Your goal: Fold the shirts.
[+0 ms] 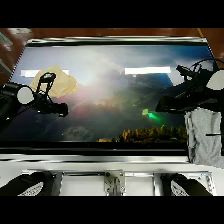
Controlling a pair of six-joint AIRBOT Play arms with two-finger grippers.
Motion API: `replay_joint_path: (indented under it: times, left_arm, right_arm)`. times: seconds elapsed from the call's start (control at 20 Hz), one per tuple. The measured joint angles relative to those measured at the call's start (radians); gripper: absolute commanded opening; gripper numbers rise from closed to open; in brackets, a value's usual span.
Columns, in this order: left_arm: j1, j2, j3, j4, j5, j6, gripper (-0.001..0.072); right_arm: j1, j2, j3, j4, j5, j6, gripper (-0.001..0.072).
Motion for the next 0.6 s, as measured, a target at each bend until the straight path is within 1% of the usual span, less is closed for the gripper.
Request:
replay_joint_path:
  times: [0.05, 0.1, 0.2, 0.25, 0.3, 0.35, 0.4, 0.45, 0.55, 0.6]
  left_arm:
    - [0.000, 0.000, -0.001, 0.000, 0.019, -0.009, 0.0558]
    - [0.001, 0.000, -0.001, 0.013, 0.039, -0.024, 0.0500]
    - [0.004, -0.002, 0.000, 0.063, 0.113, -0.046, 0.0507]
    - [0.011, -0.009, 0.008, 0.090, 0.168, -0.053, 0.0558]
    - [0.026, -0.025, 0.027, 0.115, 0.217, -0.058, 0.0567]
    - [0.050, -0.055, 0.061, 0.138, 0.259, -0.061, 0.0610]
    - [0.080, -0.098, 0.111, 0.152, 0.288, -0.064, 0.0611]
    - [0.113, -0.150, 0.171, 0.161, 0.309, -0.066, 0.0611]
    - [0.187, -0.287, 0.320, 0.176, 0.311, -0.069, 0.0611]
    - [0.224, -0.367, 0.408, 0.175, 0.293, -0.070, 0.0637]
  right_arm:
    - [0.000, 0.000, 0.000, 0.008, -0.002, 0.002, 0.0602]
    - [0.000, 0.000, 0.000, 0.013, -0.006, 0.006, 0.0602]
    - [0.000, 0.000, 0.000, 0.020, -0.029, 0.011, 0.0602]
    - [0.000, 0.000, 0.000, 0.023, -0.041, 0.013, 0.0602]
    - [0.000, 0.000, 0.000, 0.025, -0.060, 0.016, 0.0602]
    - [0.000, 0.000, 0.000, 0.026, -0.076, 0.017, 0.0602]
    - [0.000, 0.000, 0.000, 0.027, -0.092, 0.018, 0.0602]
    - [0.000, 0.000, 0.000, 0.029, -0.109, 0.019, 0.0602]
    - [0.000, 0.000, 0.000, 0.030, -0.137, 0.026, 0.0602]
    - [0.000, 0.000, 0.000, 0.030, -0.147, 0.027, 0.0602]
